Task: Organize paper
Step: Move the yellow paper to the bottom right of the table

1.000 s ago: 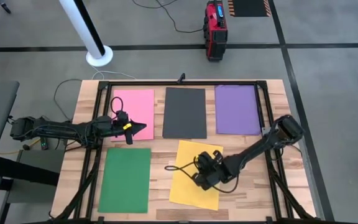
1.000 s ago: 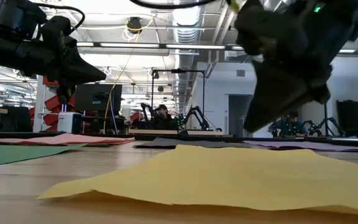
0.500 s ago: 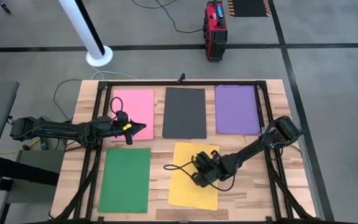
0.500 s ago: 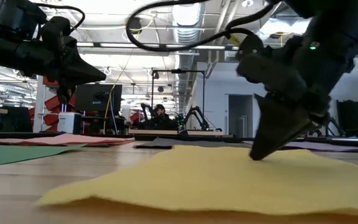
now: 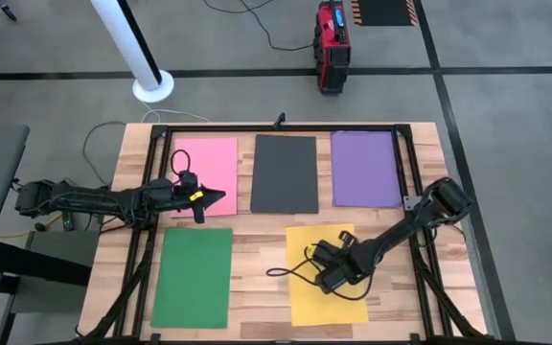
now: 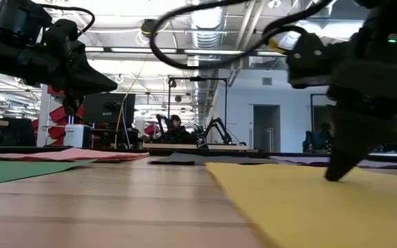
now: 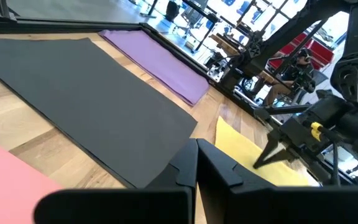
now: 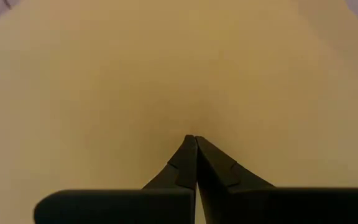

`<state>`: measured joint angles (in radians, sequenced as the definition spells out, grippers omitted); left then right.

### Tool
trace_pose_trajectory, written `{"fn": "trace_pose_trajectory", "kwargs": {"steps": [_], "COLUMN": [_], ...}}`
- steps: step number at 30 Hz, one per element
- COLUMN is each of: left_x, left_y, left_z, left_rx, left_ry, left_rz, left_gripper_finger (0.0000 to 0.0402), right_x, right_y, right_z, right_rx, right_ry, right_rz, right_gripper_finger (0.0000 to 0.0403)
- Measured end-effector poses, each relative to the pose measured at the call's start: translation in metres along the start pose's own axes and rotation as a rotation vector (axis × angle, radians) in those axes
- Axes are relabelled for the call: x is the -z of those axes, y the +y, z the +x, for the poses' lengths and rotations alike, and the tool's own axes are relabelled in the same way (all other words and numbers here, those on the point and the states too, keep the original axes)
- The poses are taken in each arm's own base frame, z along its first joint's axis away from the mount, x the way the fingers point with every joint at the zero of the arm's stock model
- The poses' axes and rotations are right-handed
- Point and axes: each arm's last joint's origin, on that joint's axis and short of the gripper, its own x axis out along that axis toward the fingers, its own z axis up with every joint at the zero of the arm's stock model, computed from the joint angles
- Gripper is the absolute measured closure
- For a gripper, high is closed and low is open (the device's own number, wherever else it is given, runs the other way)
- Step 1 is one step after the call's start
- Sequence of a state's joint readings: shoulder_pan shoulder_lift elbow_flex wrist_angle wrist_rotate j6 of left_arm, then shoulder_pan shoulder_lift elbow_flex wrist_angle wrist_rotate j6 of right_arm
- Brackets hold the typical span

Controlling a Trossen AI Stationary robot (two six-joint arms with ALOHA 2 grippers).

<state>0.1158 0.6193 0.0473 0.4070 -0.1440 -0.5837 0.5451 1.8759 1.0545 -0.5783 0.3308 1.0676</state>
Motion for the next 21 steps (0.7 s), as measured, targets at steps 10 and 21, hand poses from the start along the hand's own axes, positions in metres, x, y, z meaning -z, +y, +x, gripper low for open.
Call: {"fn": "trace_pose_trajectory", "kwargs": {"steps": [10,21], "left_x": [0.0,0.001], "left_y": [0.0,0.0], "left_z": [0.0,0.0], "left_rx": [0.0,-0.003], "left_ry": [-0.001,0.008], "left_rz": [0.0,0.001], "left_gripper_finger": [0.0402,0.0402], "right_x": [0.017,0.04], "right_y": [-0.014,-0.019], "right_z": [-0.007,-0.016], "right_rx": [0.163,0.248], "right_ry": [0.101,0.217], "right_rz": [-0.04,-0.137], "right_gripper_finger": [0.0403,0.0403]}}
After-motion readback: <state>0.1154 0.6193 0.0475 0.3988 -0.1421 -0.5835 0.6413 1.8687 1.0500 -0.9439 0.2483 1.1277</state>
